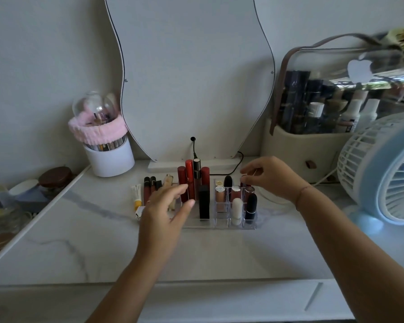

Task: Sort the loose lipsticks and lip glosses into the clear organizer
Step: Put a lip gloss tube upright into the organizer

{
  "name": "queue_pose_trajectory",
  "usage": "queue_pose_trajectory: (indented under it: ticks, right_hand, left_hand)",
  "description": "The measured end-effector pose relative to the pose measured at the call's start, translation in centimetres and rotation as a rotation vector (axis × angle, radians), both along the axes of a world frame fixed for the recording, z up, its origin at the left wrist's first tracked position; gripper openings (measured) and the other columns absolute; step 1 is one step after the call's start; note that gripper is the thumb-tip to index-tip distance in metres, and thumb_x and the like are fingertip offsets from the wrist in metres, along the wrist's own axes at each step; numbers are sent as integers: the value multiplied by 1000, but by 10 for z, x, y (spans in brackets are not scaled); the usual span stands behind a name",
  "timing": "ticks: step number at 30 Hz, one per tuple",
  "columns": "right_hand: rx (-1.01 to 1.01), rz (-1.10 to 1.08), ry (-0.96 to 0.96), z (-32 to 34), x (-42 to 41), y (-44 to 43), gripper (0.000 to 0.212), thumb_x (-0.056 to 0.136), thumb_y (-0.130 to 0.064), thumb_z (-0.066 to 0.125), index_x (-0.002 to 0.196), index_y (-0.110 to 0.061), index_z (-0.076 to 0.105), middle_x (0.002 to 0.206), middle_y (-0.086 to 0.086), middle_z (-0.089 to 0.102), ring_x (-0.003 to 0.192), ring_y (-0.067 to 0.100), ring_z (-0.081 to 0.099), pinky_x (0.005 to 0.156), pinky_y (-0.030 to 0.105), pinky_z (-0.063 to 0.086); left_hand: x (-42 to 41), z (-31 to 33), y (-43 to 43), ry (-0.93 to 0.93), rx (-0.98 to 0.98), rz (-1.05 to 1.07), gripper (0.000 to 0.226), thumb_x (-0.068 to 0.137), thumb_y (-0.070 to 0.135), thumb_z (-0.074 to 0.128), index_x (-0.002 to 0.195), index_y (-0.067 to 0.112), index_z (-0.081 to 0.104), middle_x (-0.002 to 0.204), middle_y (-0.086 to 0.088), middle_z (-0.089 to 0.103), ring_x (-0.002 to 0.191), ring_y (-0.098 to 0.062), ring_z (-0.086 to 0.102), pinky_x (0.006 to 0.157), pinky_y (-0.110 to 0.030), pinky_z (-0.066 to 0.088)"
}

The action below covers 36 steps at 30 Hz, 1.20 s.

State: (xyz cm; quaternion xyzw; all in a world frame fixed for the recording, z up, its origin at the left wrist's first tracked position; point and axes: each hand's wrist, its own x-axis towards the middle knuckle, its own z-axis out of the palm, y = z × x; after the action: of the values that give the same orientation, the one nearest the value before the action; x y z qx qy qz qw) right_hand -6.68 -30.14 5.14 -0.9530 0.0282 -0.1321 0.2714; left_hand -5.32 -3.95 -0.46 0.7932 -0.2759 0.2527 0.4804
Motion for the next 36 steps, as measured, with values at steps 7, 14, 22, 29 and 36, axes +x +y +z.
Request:
queue_pose_trajectory:
  ticks: [7, 14, 22, 29, 36]
  right_hand:
    - [-54, 4, 28, 3, 5, 0, 23, 80, -30, 68, 98, -17, 71, 91, -2, 71, 79, 7, 62, 76, 18, 49]
    - [-66, -21, -273, 31, -15, 12, 27, 82, -30, 64, 105, -17, 67, 89, -11, 62, 76, -2, 59, 69, 8, 47]
    - [47, 181, -147, 31, -31, 45, 23, 80, -31, 65, 102, -23, 67, 85, -17, 64, 78, -4, 64, 71, 5, 49]
    - [-119, 215, -73, 6, -24, 60, 23, 81, -28, 66, 101, -18, 69, 94, -3, 67, 80, 7, 61, 78, 23, 54]
    - [-79, 211, -126, 6, -23, 61, 35, 76, -38, 67, 109, -26, 63, 98, -8, 61, 83, 6, 58, 79, 23, 53]
  left_hand:
    - [5, -6, -19, 81, 40, -17, 40, 82, 29, 68, 121, 20, 61, 112, 16, 57, 110, -5, 56, 93, -23, 45]
    - [12, -14, -25, 104, 61, 2, 40, 84, 29, 68, 122, 20, 61, 117, 23, 38, 98, 44, 21, 77, 10, 27]
    - [15, -14, -27, 109, 67, -17, 33, 82, 25, 70, 114, 17, 65, 105, 3, 69, 98, 31, 40, 79, 8, 29]
    - [17, -8, -23, 237, 2, -56, 32, 83, 28, 69, 113, 21, 65, 105, 9, 68, 105, -9, 61, 88, -23, 49]
    - [15, 27, -15, 337, -259, -232, 23, 82, 20, 70, 100, 33, 67, 94, 14, 73, 89, 0, 67, 75, -13, 48]
